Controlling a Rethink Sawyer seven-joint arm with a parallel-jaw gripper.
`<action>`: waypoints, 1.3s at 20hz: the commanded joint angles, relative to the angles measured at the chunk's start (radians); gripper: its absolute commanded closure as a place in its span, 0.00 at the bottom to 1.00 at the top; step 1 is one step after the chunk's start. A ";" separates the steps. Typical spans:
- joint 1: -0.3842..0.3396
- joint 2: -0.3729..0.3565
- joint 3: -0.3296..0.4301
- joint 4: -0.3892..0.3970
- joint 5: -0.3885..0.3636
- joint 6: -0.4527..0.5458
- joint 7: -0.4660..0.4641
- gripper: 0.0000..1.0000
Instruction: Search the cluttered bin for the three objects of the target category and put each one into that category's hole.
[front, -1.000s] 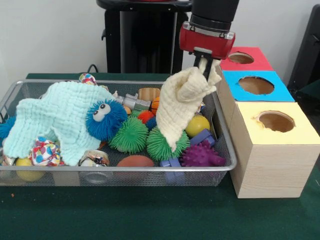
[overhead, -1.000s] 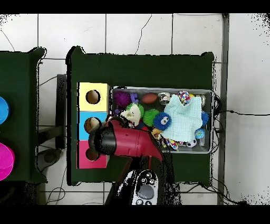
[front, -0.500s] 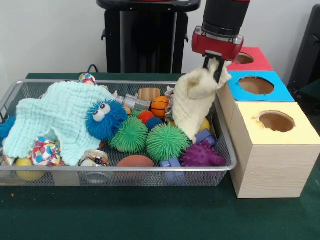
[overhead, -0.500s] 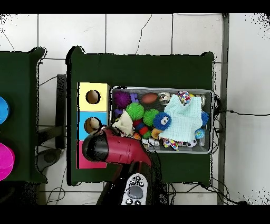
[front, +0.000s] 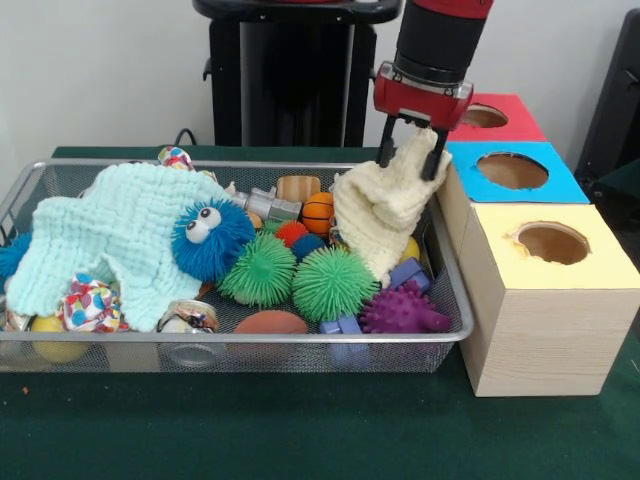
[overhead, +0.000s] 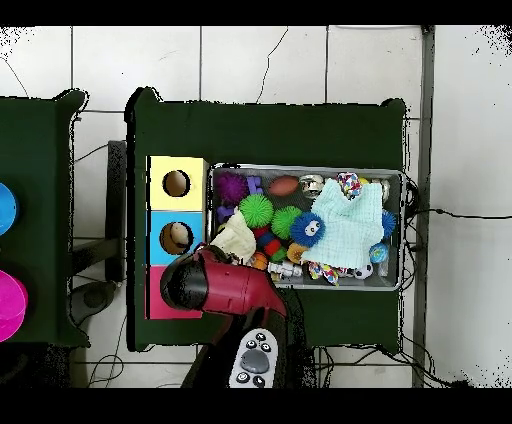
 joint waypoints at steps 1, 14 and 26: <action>0.025 -0.002 -0.040 0.037 0.044 -0.016 0.248 0.00; -0.017 -0.214 -0.082 -0.058 -0.007 0.295 0.102 0.00; -0.312 -0.063 0.070 -0.059 -0.179 -0.008 -0.090 0.00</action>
